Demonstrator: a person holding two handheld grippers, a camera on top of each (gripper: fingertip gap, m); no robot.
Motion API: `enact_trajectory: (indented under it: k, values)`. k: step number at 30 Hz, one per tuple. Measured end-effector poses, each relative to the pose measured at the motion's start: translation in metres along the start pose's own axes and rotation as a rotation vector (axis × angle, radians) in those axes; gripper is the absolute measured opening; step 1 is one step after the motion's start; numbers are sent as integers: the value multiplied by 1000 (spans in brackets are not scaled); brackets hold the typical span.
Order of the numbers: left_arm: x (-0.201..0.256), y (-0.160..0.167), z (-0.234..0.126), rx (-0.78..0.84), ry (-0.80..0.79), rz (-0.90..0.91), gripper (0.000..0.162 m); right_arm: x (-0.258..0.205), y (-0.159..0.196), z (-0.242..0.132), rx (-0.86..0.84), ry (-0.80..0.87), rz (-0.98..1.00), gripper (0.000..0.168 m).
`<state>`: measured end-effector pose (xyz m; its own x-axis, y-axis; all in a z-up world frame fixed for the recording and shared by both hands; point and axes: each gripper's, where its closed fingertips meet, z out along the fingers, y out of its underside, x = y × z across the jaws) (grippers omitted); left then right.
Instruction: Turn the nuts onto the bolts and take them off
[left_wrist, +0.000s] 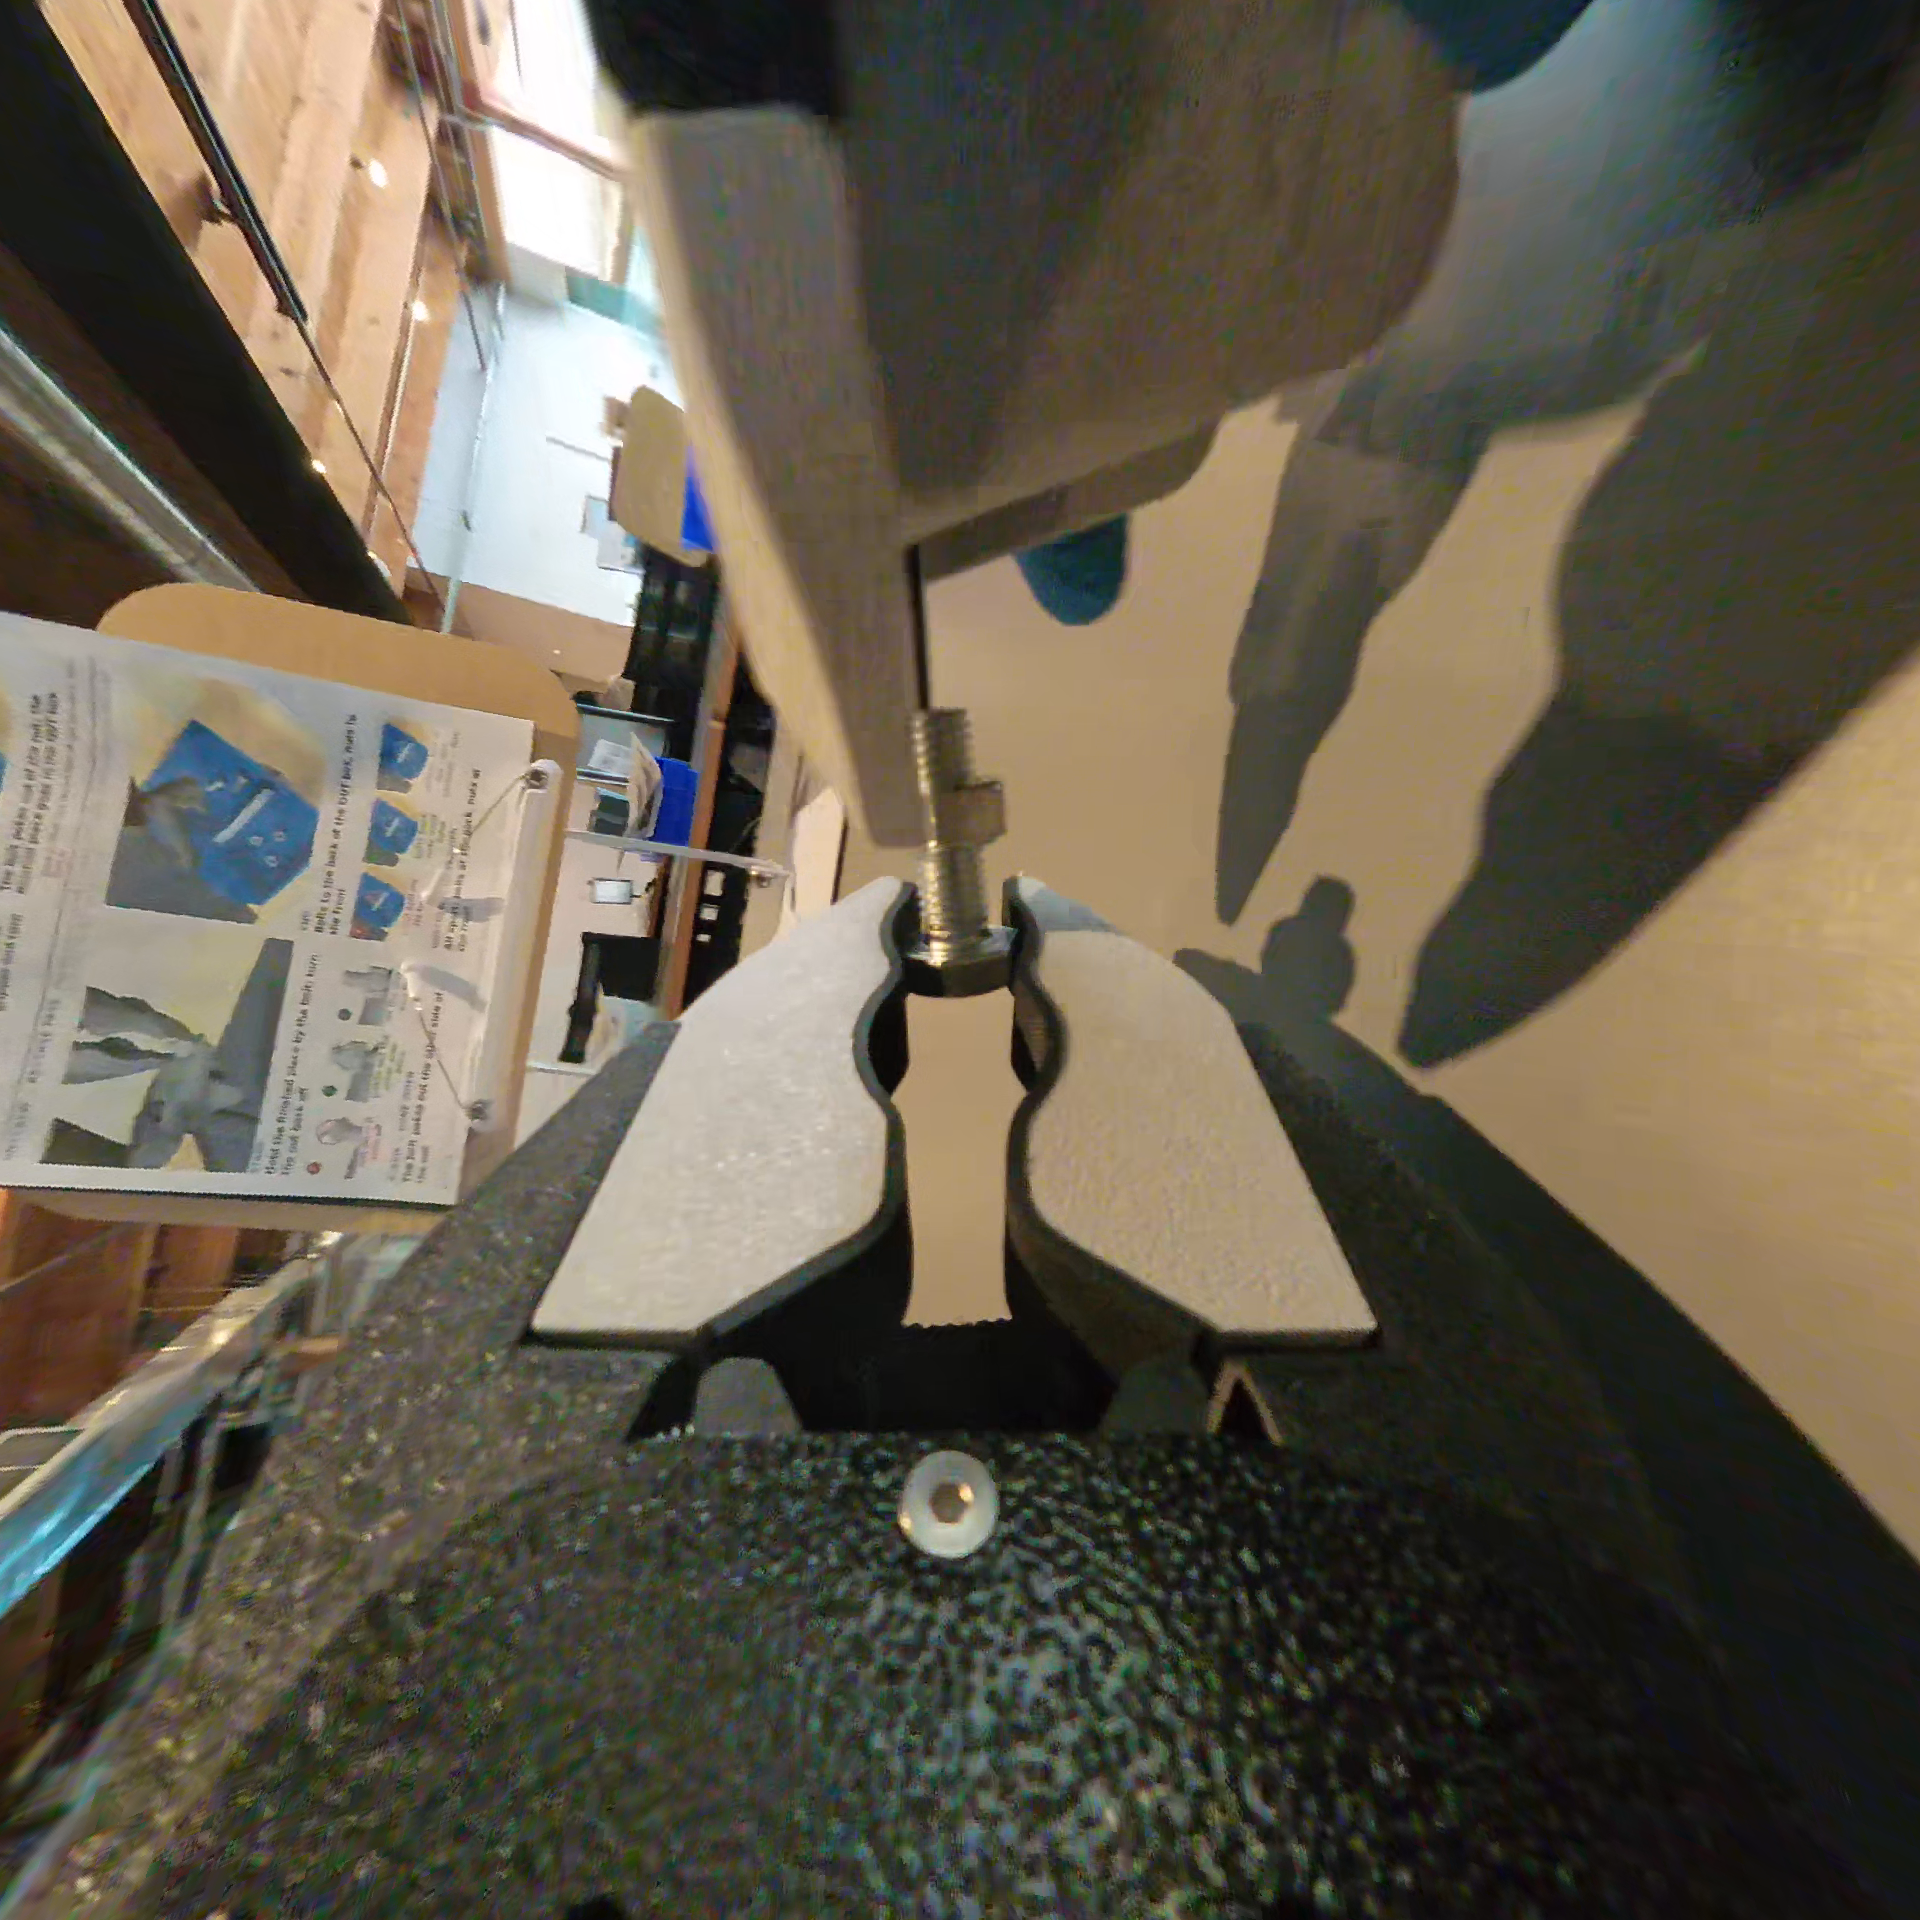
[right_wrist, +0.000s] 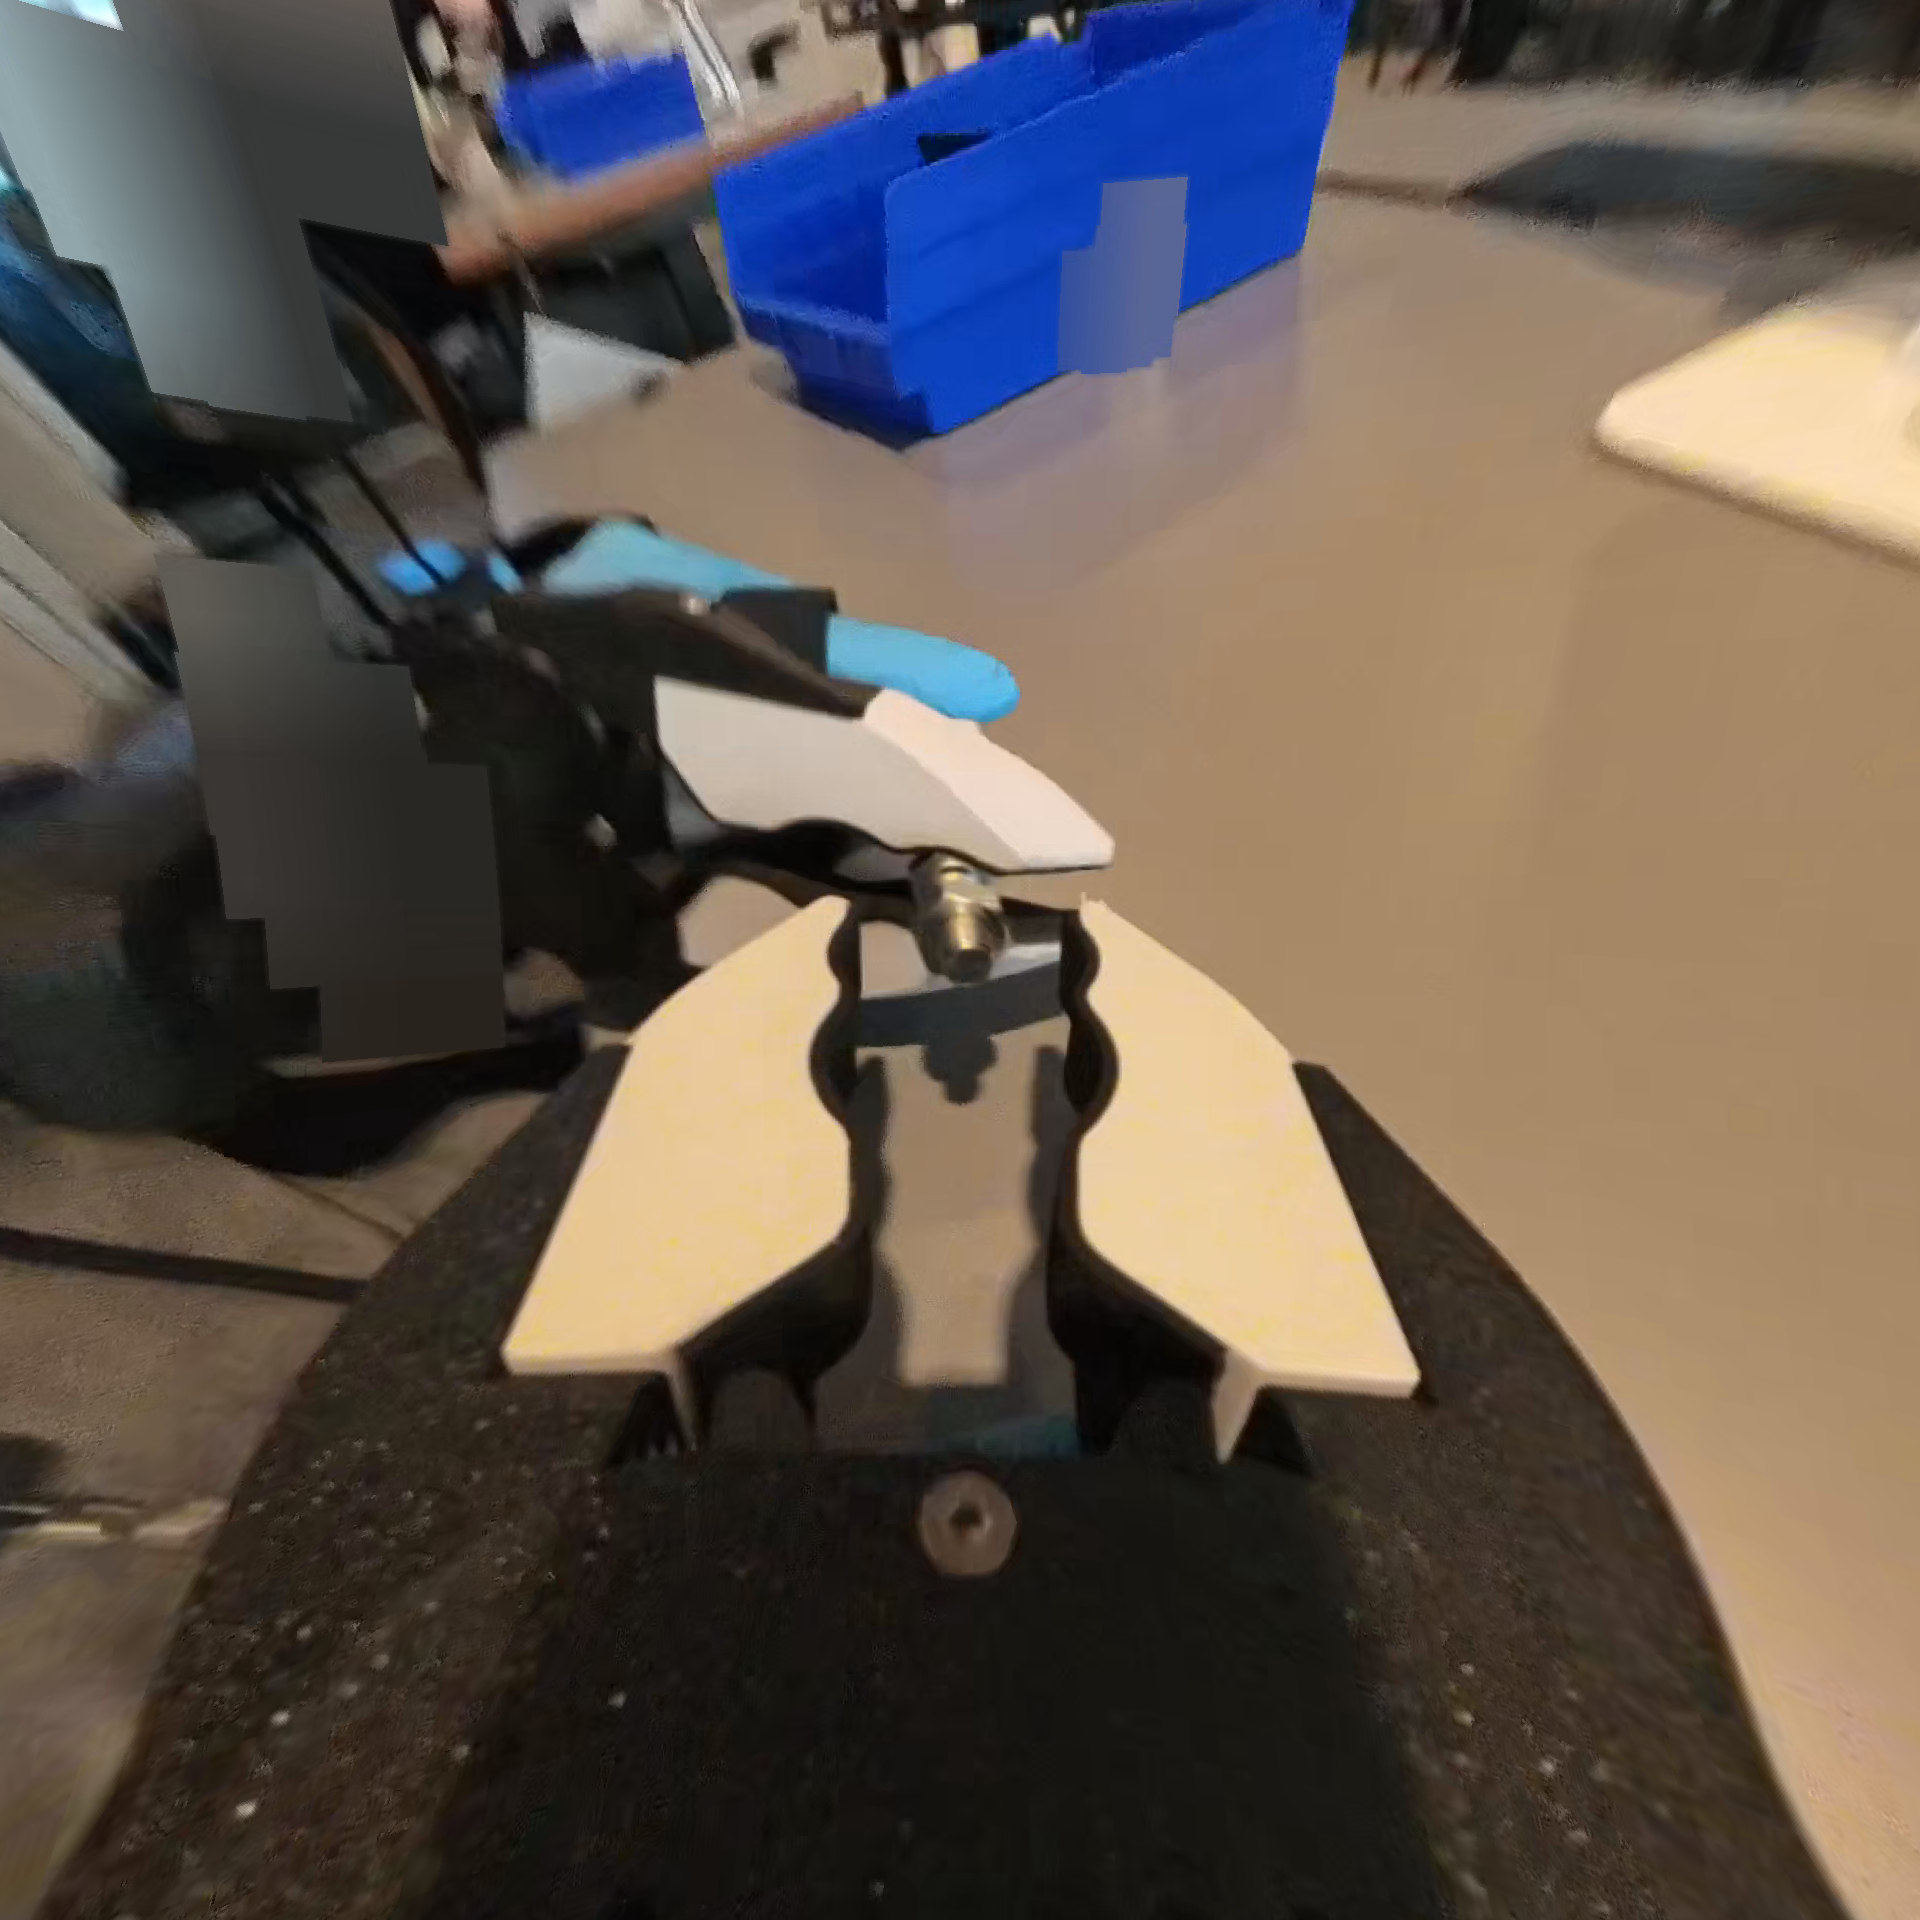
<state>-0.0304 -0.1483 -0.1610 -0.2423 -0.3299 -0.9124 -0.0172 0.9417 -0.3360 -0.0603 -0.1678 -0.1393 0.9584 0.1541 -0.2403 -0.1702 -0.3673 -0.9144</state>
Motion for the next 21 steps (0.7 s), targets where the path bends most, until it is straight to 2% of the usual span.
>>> enact_trajectory:
  k: [4,8,14,17,21]
  values:
    - [1,0,-1,23,34,-69,15,8,-4,-5,-16,207,-538,38]
    - [4,-1,-1,33,61,-86,15,0,5,-6,-61,251,-888,34]
    - [11,-6,-2,57,93,-64,15,2,16,-2,-109,259,-980,32]
    - [15,-9,-3,69,101,-32,15,3,21,2,-128,262,-1004,20]
    - [15,-7,-2,38,69,26,15,6,23,4,-159,269,-909,18]
